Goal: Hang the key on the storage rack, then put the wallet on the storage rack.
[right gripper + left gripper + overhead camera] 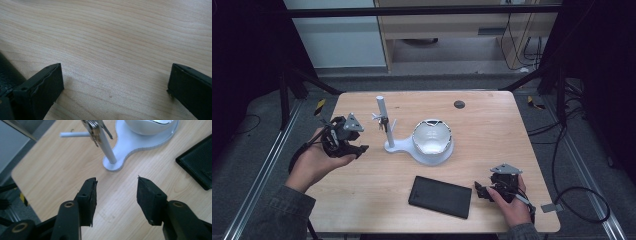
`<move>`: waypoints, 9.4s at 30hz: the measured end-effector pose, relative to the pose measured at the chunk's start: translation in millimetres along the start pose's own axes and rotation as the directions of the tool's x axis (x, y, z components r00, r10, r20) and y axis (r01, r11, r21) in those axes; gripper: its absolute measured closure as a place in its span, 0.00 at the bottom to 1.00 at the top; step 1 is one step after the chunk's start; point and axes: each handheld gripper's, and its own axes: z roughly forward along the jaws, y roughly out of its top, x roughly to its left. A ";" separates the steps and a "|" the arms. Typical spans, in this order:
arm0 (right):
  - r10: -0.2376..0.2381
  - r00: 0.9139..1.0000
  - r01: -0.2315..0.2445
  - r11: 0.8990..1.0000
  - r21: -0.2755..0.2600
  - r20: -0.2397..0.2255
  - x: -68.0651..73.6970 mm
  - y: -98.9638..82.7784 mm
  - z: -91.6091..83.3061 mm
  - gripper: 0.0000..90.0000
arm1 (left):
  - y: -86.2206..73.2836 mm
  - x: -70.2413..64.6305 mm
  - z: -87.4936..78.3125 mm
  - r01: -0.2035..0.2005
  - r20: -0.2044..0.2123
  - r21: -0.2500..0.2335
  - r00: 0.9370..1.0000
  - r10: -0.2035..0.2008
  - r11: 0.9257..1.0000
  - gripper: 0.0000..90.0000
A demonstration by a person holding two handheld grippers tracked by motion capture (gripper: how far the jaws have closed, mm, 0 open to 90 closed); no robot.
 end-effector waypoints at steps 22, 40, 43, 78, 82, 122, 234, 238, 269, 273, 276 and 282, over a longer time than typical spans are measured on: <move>0.001 1.000 -0.001 1.000 0.001 -0.006 -0.6 0.3 -2.1 0.05 | -48.9 -67.3 68.1 0.057 0.148 -0.151 0.988 -0.035 0.987 0.12; -0.053 0.999 0.051 0.994 -0.093 -0.013 4.4 -3.6 -30.9 0.18 | -77.8 -120.9 90.7 0.117 0.245 -0.246 0.968 -0.055 0.962 0.65; -0.049 0.999 0.048 0.995 -0.087 -0.015 5.3 -3.2 -30.1 0.19 | -76.5 -123.8 90.8 0.088 0.258 -0.222 0.966 -0.029 0.971 0.75; -0.057 0.998 0.056 0.995 -0.078 -0.017 5.2 -2.3 -29.6 0.18 | -57.0 -145.9 115.4 -0.071 0.321 -0.053 0.943 0.084 0.996 1.00; -0.059 0.998 0.057 0.995 -0.080 -0.018 5.6 -2.2 -30.1 0.18 | -56.0 -147.2 116.0 -0.074 0.316 -0.060 0.945 0.089 0.996 1.00; -0.371 0.875 0.345 0.929 -0.136 -0.313 112.4 27.1 -40.3 0.09 | -36.0 -132.8 104.4 0.021 0.313 -0.166 0.949 0.032 0.986 0.96; -0.522 0.847 0.472 0.823 -0.316 -0.097 82.4 65.9 -62.9 0.93 | 2.8 -95.9 98.8 0.040 0.342 -0.215 0.939 0.037 0.976 0.11; -0.528 0.843 0.468 0.814 -0.345 -0.101 85.2 68.4 -65.7 0.93 | 3.1 -92.6 97.8 0.043 0.334 -0.234 0.942 0.039 0.971 0.12; -0.568 0.816 0.475 0.765 -0.435 -0.108 94.4 83.5 -78.8 0.93 | 23.1 -76.8 108.7 0.085 0.428 -0.236 0.904 0.025 0.968 0.58; -0.575 0.809 0.478 0.764 -0.433 -0.120 93.1 78.4 -78.1 0.91 | 22.7 -72.7 90.8 0.124 0.472 -0.249 0.882 0.008 0.961 0.79; -0.571 0.812 0.475 0.766 -0.434 -0.119 91.6 73.4 -77.4 0.89 | 24.6 -72.3 75.5 0.147 0.488 -0.255 0.873 -0.004 0.956 0.89; -0.571 0.799 0.460 0.783 -0.419 -0.189 95.2 64.1 -70.6 0.70 | 36.4 -74.7 52.9 0.114 0.451 -0.226 0.892 0.001 0.967 0.90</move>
